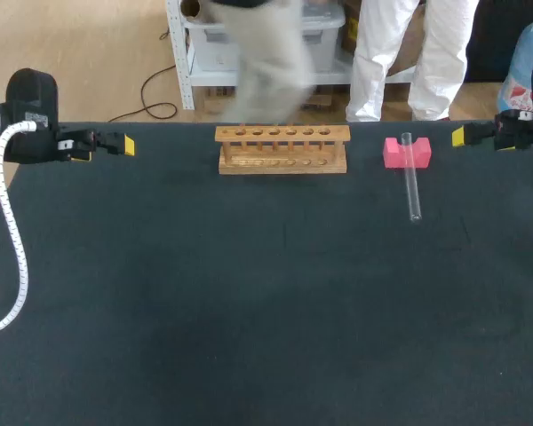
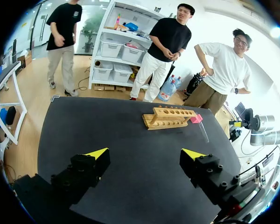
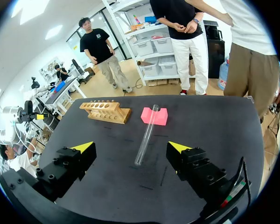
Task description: Grasp the test tube, adjust it, and insert it.
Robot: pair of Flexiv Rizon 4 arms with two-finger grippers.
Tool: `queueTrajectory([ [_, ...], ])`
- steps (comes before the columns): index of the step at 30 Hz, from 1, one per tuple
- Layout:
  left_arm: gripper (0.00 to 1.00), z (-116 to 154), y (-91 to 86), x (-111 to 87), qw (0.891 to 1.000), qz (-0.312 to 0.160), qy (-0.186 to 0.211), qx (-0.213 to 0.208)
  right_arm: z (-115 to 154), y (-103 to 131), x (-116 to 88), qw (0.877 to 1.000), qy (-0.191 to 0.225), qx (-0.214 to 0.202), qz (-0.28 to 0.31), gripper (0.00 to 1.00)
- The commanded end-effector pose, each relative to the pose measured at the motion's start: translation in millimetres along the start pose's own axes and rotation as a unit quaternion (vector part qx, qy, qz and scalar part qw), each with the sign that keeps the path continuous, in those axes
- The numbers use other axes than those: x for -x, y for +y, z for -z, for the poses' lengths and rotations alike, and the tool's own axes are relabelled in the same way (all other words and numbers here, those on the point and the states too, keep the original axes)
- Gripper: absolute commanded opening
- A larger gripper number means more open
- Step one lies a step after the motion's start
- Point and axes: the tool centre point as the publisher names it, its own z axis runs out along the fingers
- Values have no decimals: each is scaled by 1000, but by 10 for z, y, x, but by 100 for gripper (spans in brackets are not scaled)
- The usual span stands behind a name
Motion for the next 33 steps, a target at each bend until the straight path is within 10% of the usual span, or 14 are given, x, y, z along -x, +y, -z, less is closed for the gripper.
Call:
queueTrajectory([
  [1, 100, 1, -15, 8, 1000, 1, 2, 4, 9, 2, 22, 1000, 5, 0, 0, 100],
  [16, 100, 1, -15, 8, 1000, 1, 2, 4, 9, 2, 22, 1000, 5, 0, 0, 100],
  [22, 100, -57, 58, 228, 998, -30, -2, -61, 9, 2, 22, 1000, 5, 0, 0, 100],
  [33, 100, -103, 197, 553, 946, -196, -24, -257, 9, 2, 22, 1000, 5, 0, 0, 100],
])
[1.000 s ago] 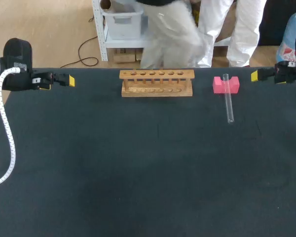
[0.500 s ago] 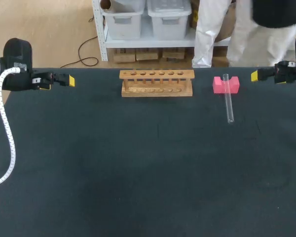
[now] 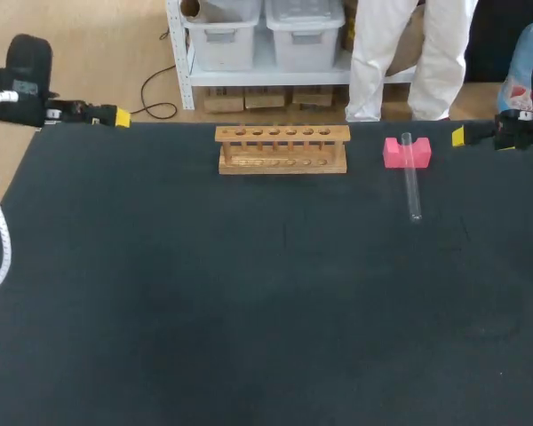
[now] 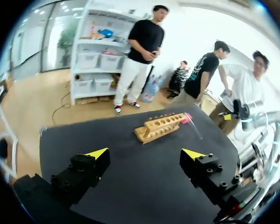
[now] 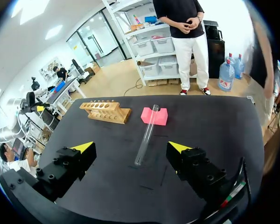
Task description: Grasp the test tube, adjust it, and insert it.
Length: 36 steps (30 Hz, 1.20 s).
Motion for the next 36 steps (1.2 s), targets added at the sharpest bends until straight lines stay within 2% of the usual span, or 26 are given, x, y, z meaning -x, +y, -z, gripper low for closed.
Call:
queueTrajectory([
  [1, 100, -53, 111, 3, 976, -109, -31, -184, 9, 2, 22, 1000, 5, 0, 0, 100],
  [2, 100, -67, 112, 10, 970, -126, -34, -205, 9, 2, 22, 1000, 5, 0, 0, 100],
  [6, 100, -150, 130, 26, 954, -168, -49, -244, 9, 2, 22, 1000, 5, 0, 0, 100],
  [11, 100, -346, 137, 11, 947, -189, -50, -256, 9, 2, 22, 1000, 5, 0, 0, 100],
  [16, 100, -496, 119, -50, 934, -219, -73, -272, 9, 2, 22, 1000, 5, 0, 0, 100],
  [20, 100, -598, 99, -38, 928, -227, -80, -284, 9, 2, 22, 1000, 5, 0, 0, 100],
  [25, 100, -748, 75, -41, 927, -236, -74, -283, 9, 2, 22, 1000, 5, 0, 0, 100],
  [36, 100, -991, 101, -7, 931, -242, -75, -264, 9, 2, 22, 1000, 5, 0, 0, 100],
])
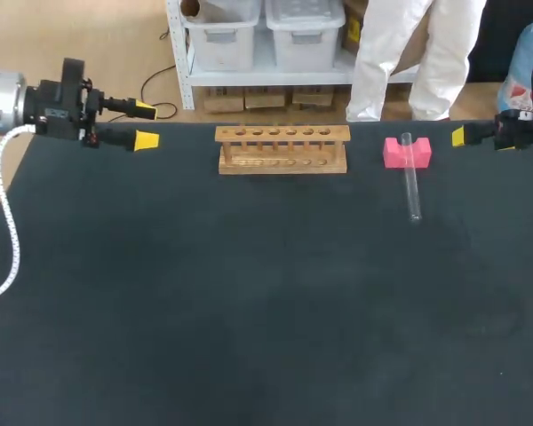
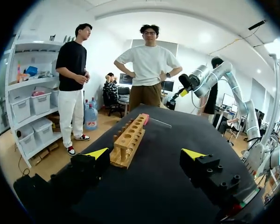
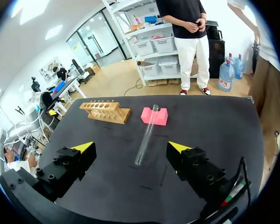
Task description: Grasp the test tube, adjust it, and insert it.
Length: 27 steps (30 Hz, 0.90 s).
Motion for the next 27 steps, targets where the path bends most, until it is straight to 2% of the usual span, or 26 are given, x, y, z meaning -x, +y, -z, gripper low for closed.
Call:
queueTrajectory([
  [1, 100, -62, 82, -17, 1000, 0, 0, -2, 9, 2, 22, 1000, 5, 0, 0, 100],
  [24, 100, -59, 100, -18, 1000, 2, -4, 3, 9, 2, 22, 1000, 5, 0, 0, 100],
  [27, 100, -59, 100, -18, 1000, 2, -4, 3, -63, 6, 65, 999, 17, -35, 17, 100],
])
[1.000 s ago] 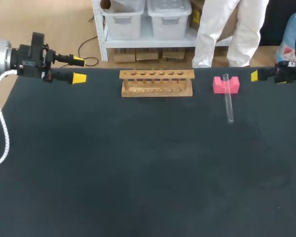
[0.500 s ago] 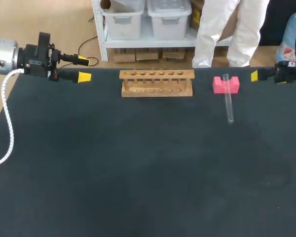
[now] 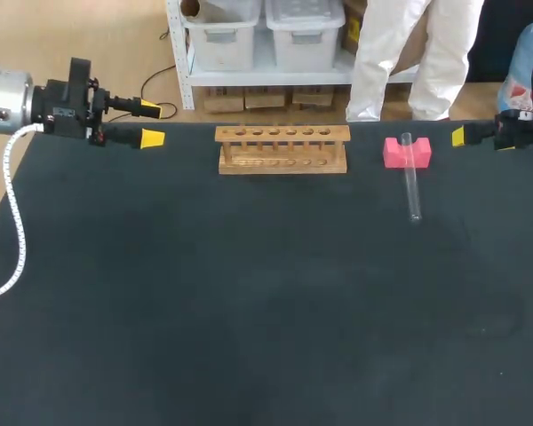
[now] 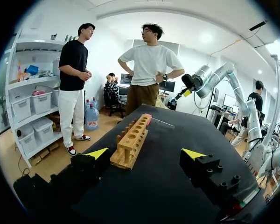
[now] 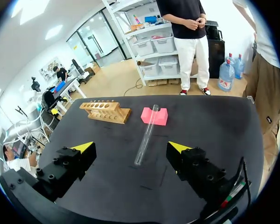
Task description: Grasp the test tube, adjust it, and insert it.
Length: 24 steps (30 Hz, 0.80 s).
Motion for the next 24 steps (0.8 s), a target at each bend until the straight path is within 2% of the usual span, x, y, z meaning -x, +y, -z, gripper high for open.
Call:
queueTrajectory([
  [1, 100, 2, -1, -7, 1000, -1, -1, 0, -67, 36, 84, 999, 20, -45, 6, 100],
  [6, 100, 2, -1, -7, 1000, -1, -1, 0, -180, 20, 101, 992, 43, -120, 15, 100],
  [14, 100, 2, -1, -7, 1000, -1, -1, 0, -306, 8, 122, 976, 24, -215, 14, 100],
  [18, 100, 2, -1, -7, 1000, -1, -1, 0, -368, -9, 126, 972, 3, -237, 8, 100],
  [24, 100, 2, -1, -7, 1000, -1, -1, 0, -503, -45, 121, 971, -25, -236, 16, 100],
])
